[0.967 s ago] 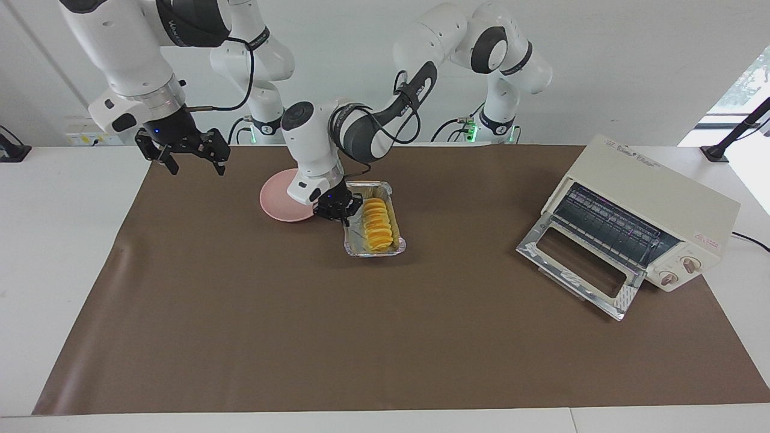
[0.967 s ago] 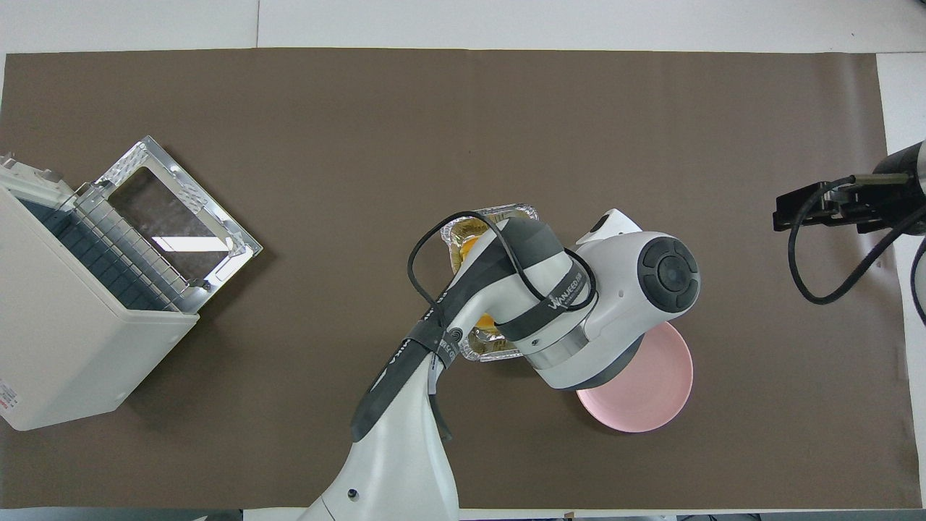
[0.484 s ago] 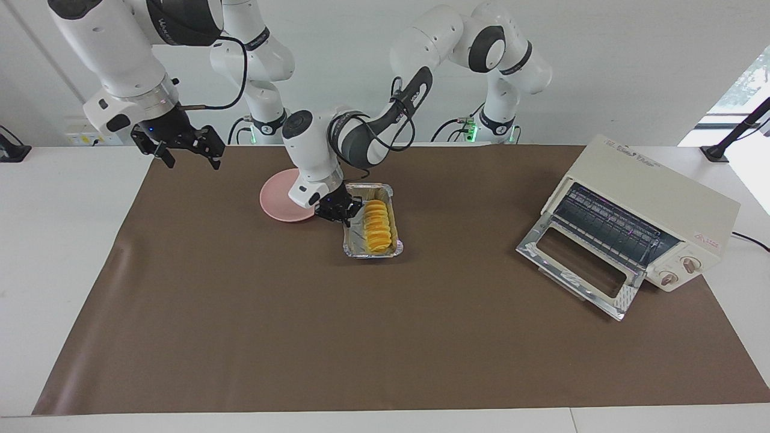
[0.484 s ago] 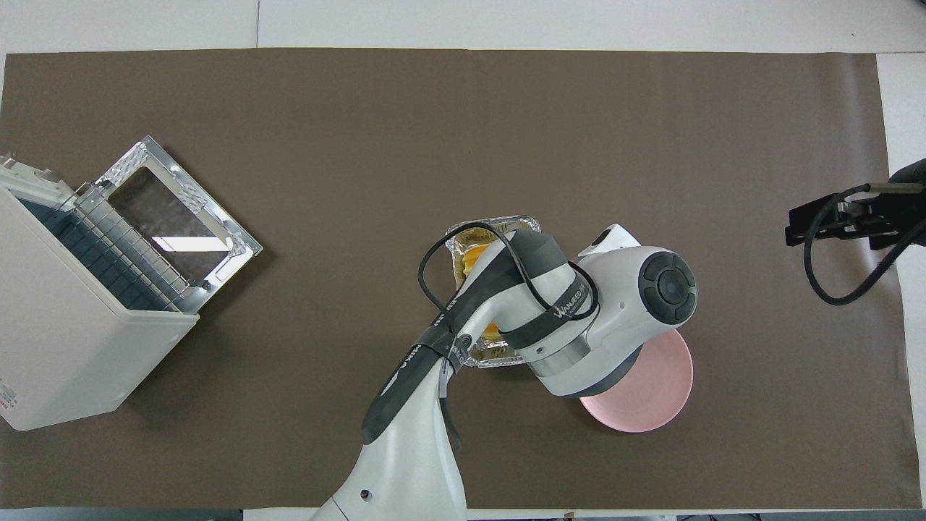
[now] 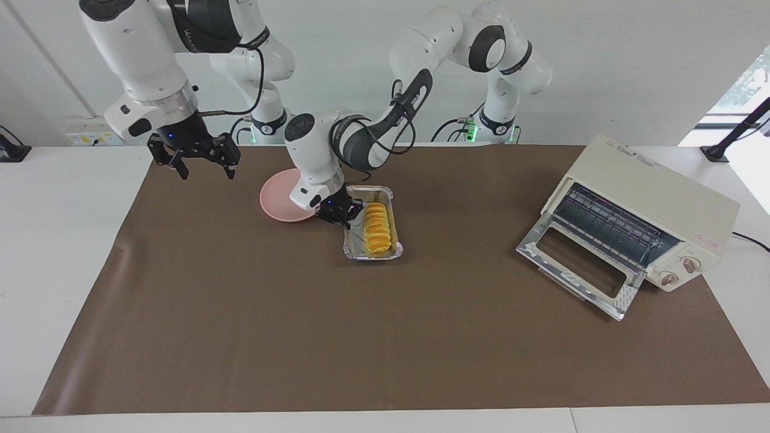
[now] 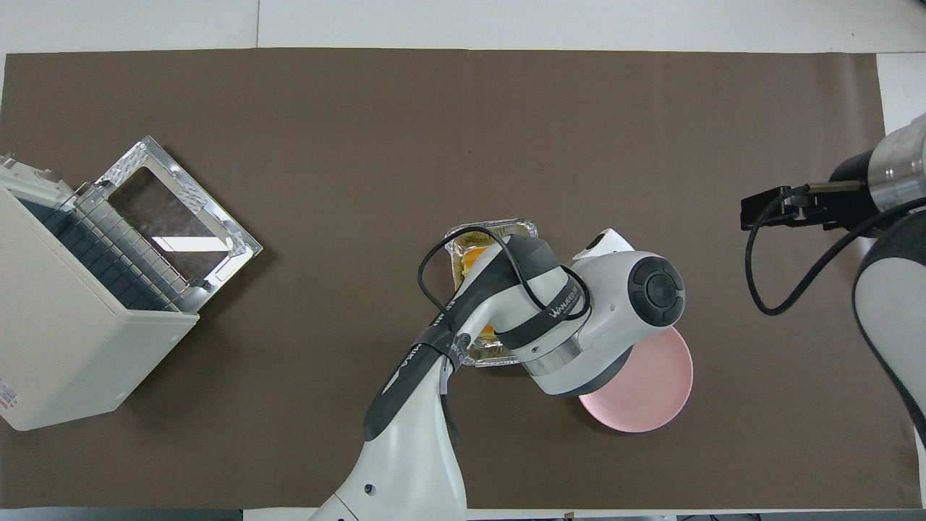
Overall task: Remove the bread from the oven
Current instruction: 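Lower the foil tray beside the plate while the right gripper approaches, then release the tray and retract the left gripper while the right gripper slides it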
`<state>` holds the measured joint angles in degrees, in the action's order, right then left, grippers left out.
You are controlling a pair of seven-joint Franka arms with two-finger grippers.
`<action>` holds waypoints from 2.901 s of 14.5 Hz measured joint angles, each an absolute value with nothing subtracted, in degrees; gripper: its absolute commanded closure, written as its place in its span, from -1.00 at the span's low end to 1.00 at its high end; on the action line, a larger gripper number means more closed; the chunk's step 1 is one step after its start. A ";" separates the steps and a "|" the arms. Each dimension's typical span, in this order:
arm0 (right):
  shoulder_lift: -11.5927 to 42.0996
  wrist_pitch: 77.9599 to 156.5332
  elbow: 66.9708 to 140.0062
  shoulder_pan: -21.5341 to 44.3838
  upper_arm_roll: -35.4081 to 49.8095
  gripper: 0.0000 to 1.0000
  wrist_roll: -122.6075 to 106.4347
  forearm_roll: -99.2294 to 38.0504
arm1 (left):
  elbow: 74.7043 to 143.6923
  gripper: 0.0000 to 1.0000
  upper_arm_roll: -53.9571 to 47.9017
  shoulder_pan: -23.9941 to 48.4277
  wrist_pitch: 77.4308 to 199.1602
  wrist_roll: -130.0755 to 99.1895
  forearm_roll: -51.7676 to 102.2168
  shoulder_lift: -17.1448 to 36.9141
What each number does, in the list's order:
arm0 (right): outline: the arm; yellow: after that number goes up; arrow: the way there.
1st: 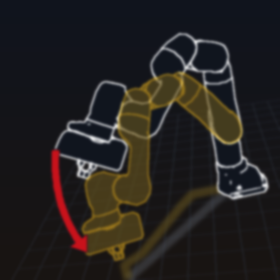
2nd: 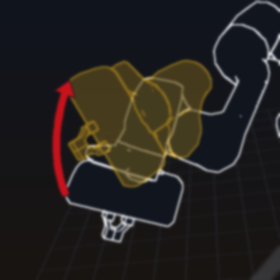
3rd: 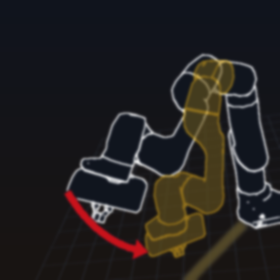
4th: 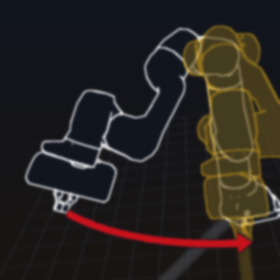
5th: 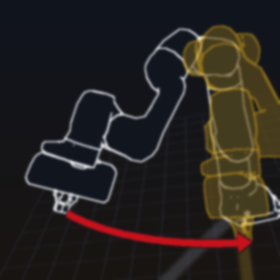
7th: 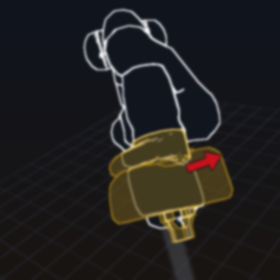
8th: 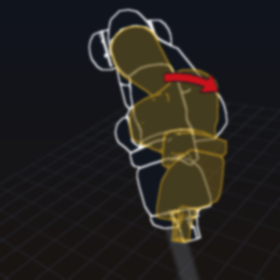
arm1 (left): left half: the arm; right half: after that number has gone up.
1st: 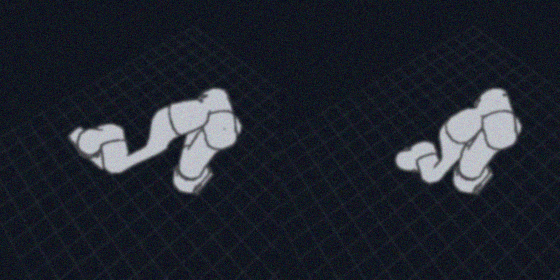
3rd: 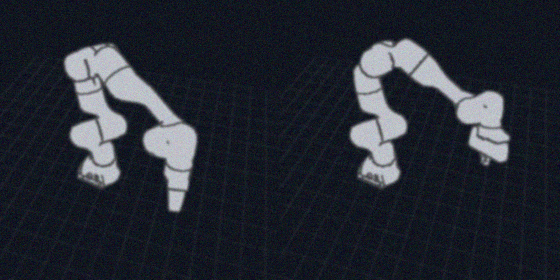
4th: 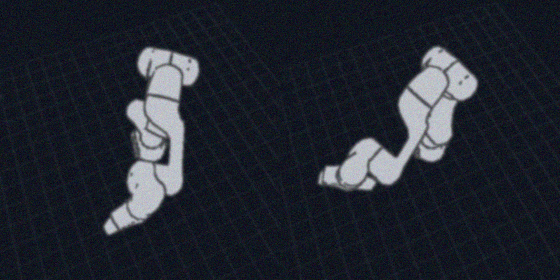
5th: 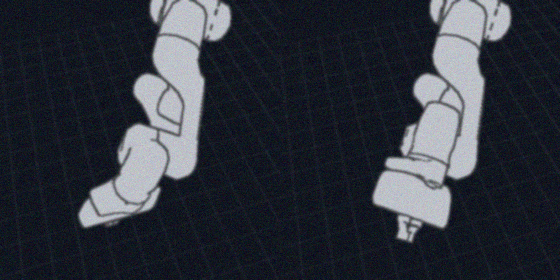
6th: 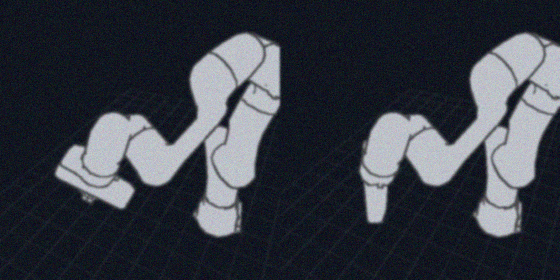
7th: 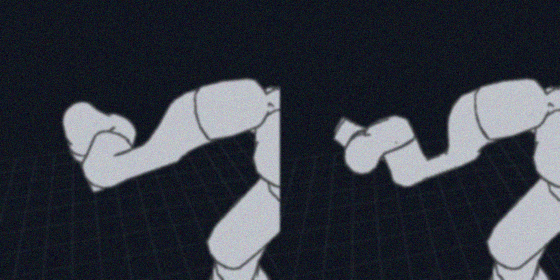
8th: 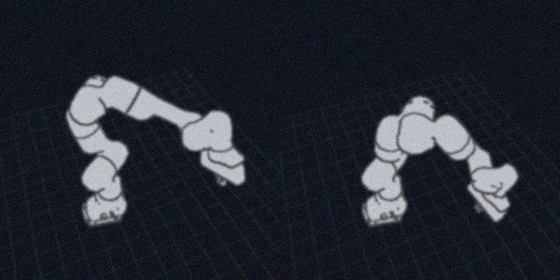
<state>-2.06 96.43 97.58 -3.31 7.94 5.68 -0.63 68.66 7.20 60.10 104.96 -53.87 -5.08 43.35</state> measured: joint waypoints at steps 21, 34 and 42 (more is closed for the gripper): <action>-1.24 105.03 107.85 2.47 8.38 -1.00 6.28 -3.80 | 70.89 -1.00 9.58 32.36 88.63 -42.98 4.01 22.20; 10.38 132.18 118.04 18.65 8.66 -0.95 29.87 -3.89 | 90.43 -1.00 -1.25 5.21 78.54 -8.27 2.94 1.23; 12.97 134.00 119.87 19.35 8.66 1.00 33.94 -5.89 | 90.46 -1.00 -1.86 4.58 79.07 -8.13 2.76 3.04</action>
<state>12.97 134.00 119.87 19.35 8.66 33.94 -5.89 90.46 -1.86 4.58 79.07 -8.13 2.76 3.04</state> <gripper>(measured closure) 0.405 0.000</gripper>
